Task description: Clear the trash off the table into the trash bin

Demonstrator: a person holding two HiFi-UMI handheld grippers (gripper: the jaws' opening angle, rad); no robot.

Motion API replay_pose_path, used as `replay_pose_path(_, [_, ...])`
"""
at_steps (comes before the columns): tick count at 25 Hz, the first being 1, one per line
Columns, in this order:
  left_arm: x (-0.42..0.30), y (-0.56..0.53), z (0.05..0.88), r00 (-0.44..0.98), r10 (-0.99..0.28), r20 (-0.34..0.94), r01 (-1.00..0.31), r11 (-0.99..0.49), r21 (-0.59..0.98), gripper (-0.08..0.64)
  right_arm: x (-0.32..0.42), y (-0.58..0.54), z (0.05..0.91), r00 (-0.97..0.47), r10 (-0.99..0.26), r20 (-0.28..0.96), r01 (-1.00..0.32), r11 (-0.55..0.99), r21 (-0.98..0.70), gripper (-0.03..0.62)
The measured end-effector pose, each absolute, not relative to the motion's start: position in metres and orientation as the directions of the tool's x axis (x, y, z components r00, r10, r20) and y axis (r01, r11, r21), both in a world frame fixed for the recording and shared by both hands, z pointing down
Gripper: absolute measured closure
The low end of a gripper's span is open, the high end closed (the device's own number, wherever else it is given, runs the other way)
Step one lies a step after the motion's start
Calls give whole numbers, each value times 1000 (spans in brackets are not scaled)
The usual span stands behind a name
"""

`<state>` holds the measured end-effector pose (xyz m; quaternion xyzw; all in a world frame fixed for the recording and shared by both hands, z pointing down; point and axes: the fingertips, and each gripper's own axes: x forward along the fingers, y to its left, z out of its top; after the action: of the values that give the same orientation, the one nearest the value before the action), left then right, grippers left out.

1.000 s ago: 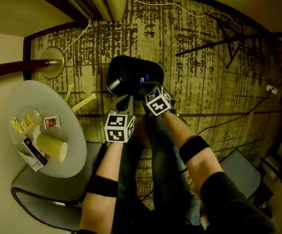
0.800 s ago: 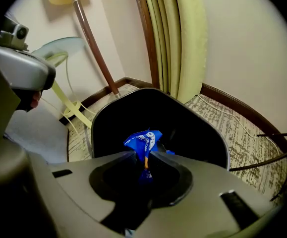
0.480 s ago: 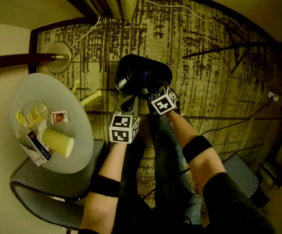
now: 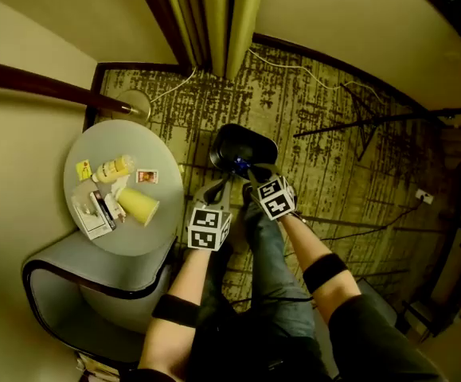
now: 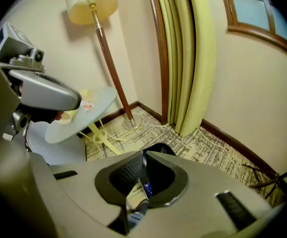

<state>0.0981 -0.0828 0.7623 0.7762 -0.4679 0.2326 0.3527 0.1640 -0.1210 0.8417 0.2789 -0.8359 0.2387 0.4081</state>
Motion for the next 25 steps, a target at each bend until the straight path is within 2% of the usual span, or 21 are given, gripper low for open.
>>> replay_pose_path(2, [82, -85, 712, 429, -615, 662, -903, -287, 318, 560, 145, -125, 785, -543, -291, 788, -630, 761, -154, 592])
replay_pose_path(5, [50, -78, 645, 376, -690, 618, -924, -230, 305, 560, 108, -121, 710, -609, -290, 739, -569, 808, -152, 592])
replay_pose_path(11, [-21, -41, 559, 213, -789, 576, -969, -95, 229, 560, 31, -94, 598, -731, -210, 649, -376, 918, -127, 592])
replay_pose_path(19, [-101, 47, 499, -20, -826, 563, -977, 137, 166, 560, -44, -26, 520, -810, -46, 585, -124, 988, -94, 592])
replay_pose_path(25, [-146, 107, 489, -164, -815, 556, -948, 287, 141, 560, -79, 16, 498, -821, 49, 568, -6, 996, -94, 592])
